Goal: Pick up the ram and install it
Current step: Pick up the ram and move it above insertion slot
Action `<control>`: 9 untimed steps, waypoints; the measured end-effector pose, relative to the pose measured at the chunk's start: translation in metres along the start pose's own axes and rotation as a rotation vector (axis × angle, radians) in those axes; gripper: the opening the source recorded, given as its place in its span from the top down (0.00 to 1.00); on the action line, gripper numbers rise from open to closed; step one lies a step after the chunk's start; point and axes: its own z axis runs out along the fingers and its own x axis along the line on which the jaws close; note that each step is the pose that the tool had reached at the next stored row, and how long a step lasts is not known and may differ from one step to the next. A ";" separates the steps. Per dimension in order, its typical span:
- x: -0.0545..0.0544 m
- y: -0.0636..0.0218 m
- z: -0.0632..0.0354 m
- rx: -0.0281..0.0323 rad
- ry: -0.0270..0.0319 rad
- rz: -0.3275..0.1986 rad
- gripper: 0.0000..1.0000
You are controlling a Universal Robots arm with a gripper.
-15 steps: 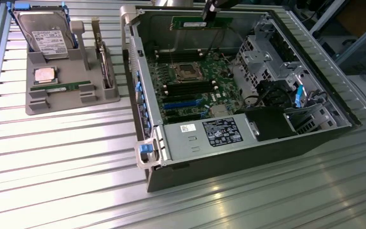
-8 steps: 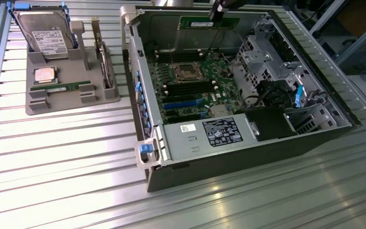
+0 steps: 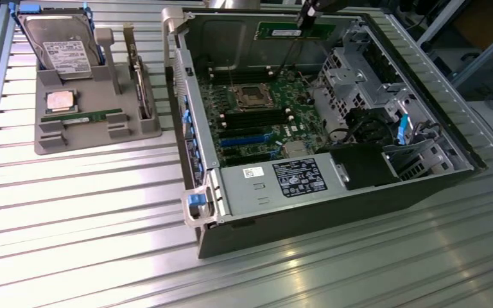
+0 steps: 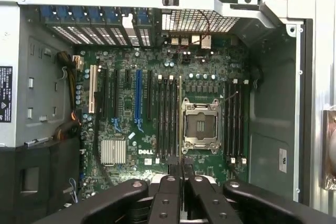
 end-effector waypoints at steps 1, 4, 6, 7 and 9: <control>0.000 -0.0019 -0.0001 -0.0003 -0.0001 0.000 0.88; 0.000 -0.0096 -0.0008 -0.0014 0.0000 0.000 0.88; 0.001 -0.0162 -0.0013 -0.0024 -0.0001 0.001 0.88; 0.001 -0.0182 -0.0014 -0.0026 -0.0001 0.001 0.88; 0.001 -0.0245 -0.0019 -0.0034 -0.0001 0.001 0.88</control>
